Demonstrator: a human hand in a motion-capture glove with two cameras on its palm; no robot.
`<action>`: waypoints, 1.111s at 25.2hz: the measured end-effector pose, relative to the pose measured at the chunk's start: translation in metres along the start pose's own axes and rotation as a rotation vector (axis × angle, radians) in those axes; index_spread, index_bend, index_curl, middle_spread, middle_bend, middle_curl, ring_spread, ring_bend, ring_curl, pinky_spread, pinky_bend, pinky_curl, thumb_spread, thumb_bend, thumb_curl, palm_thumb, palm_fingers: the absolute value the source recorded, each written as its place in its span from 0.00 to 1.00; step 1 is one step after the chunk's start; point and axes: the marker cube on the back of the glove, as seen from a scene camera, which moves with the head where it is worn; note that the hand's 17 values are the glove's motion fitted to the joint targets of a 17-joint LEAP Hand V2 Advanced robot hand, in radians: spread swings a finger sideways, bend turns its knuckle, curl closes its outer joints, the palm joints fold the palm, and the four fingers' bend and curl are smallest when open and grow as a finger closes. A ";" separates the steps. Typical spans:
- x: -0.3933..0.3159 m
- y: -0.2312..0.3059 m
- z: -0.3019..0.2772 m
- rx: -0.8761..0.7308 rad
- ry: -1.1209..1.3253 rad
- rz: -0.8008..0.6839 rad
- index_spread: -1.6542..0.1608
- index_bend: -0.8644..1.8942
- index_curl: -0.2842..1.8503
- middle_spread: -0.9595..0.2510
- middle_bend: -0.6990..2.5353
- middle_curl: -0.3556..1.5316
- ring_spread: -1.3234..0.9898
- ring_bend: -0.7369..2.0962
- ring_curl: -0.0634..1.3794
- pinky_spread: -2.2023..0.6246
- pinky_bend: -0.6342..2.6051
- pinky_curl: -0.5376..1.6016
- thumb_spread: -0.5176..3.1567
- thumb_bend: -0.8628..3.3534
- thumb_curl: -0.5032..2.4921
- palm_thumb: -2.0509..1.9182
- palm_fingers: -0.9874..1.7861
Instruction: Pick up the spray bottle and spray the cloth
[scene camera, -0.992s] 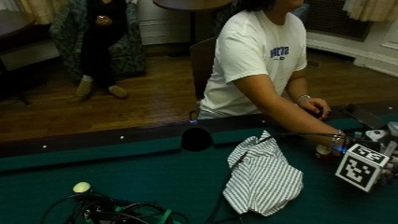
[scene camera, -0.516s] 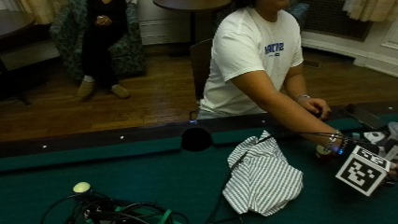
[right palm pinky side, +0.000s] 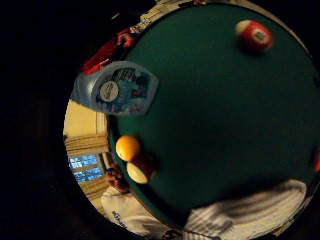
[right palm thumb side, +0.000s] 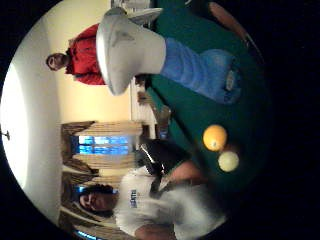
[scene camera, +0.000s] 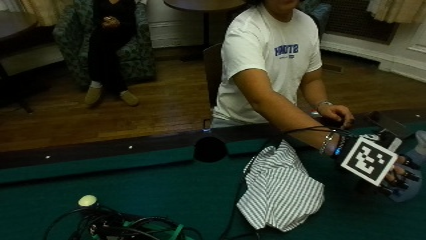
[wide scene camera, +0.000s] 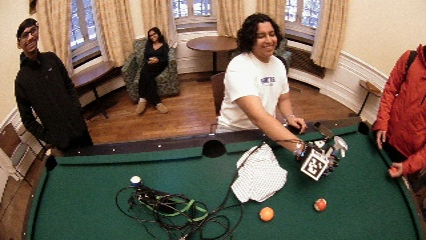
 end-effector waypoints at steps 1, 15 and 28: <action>0.000 0.008 -0.007 0.006 0.045 -0.004 0.69 0.37 0.33 0.65 0.30 0.39 0.51 0.37 0.27 0.85 0.26 0.39 0.39 0.19 0.32 0.62 0.48; -0.034 0.153 -0.094 -0.085 0.624 -0.134 0.67 0.37 0.30 0.65 0.28 0.37 0.51 0.35 0.25 0.86 0.26 0.39 0.39 0.20 0.30 0.61 0.47; -0.047 0.231 -0.140 -0.094 0.764 -0.210 0.66 0.36 0.28 0.67 0.27 0.36 0.51 0.36 0.26 0.86 0.27 0.40 0.39 0.20 0.29 0.61 0.47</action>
